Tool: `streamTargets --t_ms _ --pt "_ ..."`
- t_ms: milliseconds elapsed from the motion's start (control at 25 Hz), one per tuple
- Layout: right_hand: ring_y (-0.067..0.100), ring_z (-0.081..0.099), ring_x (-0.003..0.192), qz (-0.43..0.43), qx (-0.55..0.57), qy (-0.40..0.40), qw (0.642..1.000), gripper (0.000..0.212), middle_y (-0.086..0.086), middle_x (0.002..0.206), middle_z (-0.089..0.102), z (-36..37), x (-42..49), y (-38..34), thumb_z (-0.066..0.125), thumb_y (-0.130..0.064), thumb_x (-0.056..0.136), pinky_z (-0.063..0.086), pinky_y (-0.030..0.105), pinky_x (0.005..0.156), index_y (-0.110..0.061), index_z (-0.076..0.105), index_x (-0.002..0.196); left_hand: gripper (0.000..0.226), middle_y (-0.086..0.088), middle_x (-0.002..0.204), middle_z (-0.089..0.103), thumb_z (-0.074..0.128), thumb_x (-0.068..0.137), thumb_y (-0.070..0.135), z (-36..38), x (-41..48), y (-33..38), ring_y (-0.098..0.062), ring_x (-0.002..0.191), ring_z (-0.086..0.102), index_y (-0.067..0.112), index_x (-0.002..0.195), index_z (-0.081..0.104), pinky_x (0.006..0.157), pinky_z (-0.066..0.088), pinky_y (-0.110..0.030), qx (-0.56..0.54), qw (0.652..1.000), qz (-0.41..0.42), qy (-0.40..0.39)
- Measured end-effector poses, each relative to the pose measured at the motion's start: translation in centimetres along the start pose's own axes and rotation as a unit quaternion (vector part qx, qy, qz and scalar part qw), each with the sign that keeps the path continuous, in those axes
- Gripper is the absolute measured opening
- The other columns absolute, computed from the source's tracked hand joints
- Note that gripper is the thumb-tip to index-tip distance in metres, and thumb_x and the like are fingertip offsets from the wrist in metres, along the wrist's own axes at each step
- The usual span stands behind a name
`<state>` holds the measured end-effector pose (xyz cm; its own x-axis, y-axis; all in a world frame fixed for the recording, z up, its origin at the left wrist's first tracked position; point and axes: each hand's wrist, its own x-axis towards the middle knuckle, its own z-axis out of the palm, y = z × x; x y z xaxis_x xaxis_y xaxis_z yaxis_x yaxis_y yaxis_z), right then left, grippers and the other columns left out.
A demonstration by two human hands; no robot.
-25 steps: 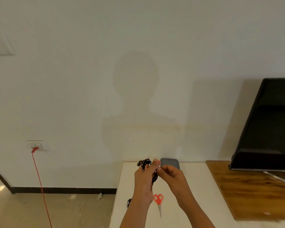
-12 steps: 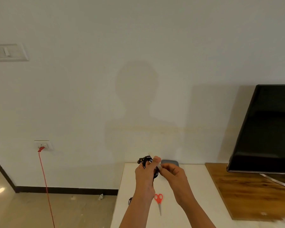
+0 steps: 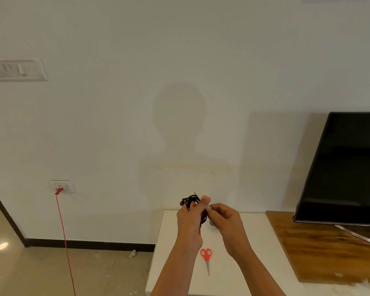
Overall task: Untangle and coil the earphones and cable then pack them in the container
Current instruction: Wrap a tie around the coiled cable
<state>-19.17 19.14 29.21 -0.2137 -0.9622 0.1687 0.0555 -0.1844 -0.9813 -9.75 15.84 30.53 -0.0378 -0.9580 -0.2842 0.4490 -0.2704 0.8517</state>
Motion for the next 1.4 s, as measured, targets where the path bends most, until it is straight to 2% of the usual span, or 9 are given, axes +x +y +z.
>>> streamTargets --t_ms 200,320,480,600,760,960,1160,1400 --pt "0.005 0.066 0.067 -0.006 -0.012 0.001 1.0 0.017 0.002 0.075 0.074 -0.1 -0.9 -0.6 0.059 -0.005 0.091 0.051 0.012 0.063 -0.009 0.075 0.087 0.037 -0.015 0.105 0.07 0.077 0.076 0.016 -0.1 -1.1 0.4 -0.028 0.103 0.063 0.002 0.109 0.066 0.091 0.05 -0.036 -0.004 1.0 0.003 -0.001" --pt "0.003 0.063 0.062 -0.001 -0.004 -0.021 1.0 0.014 -0.001 0.07 0.072 -0.1 -1.3 -1.4 0.061 -0.011 0.09 0.05 0.012 0.06 -0.008 0.075 0.087 0.033 -0.014 0.097 0.07 0.078 0.076 0.014 -0.1 -1.8 0.7 -0.026 0.094 0.064 0.001 0.104 0.067 0.085 0.052 -0.034 0.004 1.0 0.012 -0.001" --pt "0.002 0.064 0.061 -0.021 -0.016 0.002 1.0 0.014 -0.003 0.068 0.072 0.3 -1.6 -2.2 0.062 -0.011 0.09 0.049 0.01 0.058 -0.009 0.075 0.085 0.032 -0.011 0.09 0.07 0.079 0.074 0.011 0.1 -2.6 1.2 -0.022 0.087 0.065 0.001 0.103 0.068 0.084 0.053 -0.034 0.002 1.0 0.025 -0.006" --pt "0.003 0.066 0.065 -0.023 -0.004 -0.003 1.0 0.015 -0.001 0.072 0.074 0.2 -2.0 -2.2 0.06 -0.008 0.09 0.05 0.01 0.061 -0.008 0.075 0.088 0.03 -0.01 0.092 0.07 0.079 0.074 0.011 0.1 -2.9 1.5 -0.023 0.091 0.065 0.005 0.1 0.067 0.09 0.053 -0.037 0.003 0.999 0.034 -0.004" --pt "0.002 0.061 0.057 0.004 0.02 0.006 1.0 0.014 -0.003 0.064 0.07 0.3 -2.2 -2.5 0.063 -0.013 0.089 0.049 0.01 0.058 -0.009 0.075 0.083 0.026 -0.011 0.088 0.07 0.08 0.074 0.012 0.1 -3.3 1.7 -0.024 0.088 0.064 0.006 0.096 0.068 0.092 0.052 -0.038 0.012 0.999 0.031 -0.004" --pt "0.005 0.068 0.068 -0.014 0.004 0.013 1.0 0.014 -0.002 0.073 0.075 0.5 -2.6 -2.5 0.061 -0.007 0.089 0.05 0.01 0.061 -0.011 0.075 0.088 0.034 -0.01 0.093 0.069 0.08 0.074 0.012 0.1 -3.8 1.9 -0.025 0.093 0.063 0.005 0.105 0.066 0.093 0.051 -0.039 -0.001 1.0 0.026 0.002" --pt "0.003 0.065 0.062 0.007 0.014 0.0 1.0 0.013 -0.003 0.07 0.073 0.5 -2.5 -2.8 0.064 -0.015 0.088 0.05 0.01 0.06 -0.01 0.075 0.088 0.035 -0.011 0.094 0.07 0.079 0.075 0.013 -0.1 -3.9 2.0 -0.024 0.093 0.064 0.0 0.106 0.067 0.093 0.051 -0.037 0.001 0.999 0.032 0.002" --pt "0.006 0.07 0.072 -0.017 -0.001 0.001 1.0 0.018 -0.002 0.077 0.076 0.5 -2.8 -2.6 0.06 -0.004 0.089 0.051 0.01 0.063 -0.013 0.075 0.09 0.042 -0.015 0.108 0.069 0.078 0.076 0.015 0.0 -3.9 2.1 -0.028 0.102 0.062 0.002 0.114 0.064 0.092 0.05 -0.038 -0.003 0.999 0.03 0.012"
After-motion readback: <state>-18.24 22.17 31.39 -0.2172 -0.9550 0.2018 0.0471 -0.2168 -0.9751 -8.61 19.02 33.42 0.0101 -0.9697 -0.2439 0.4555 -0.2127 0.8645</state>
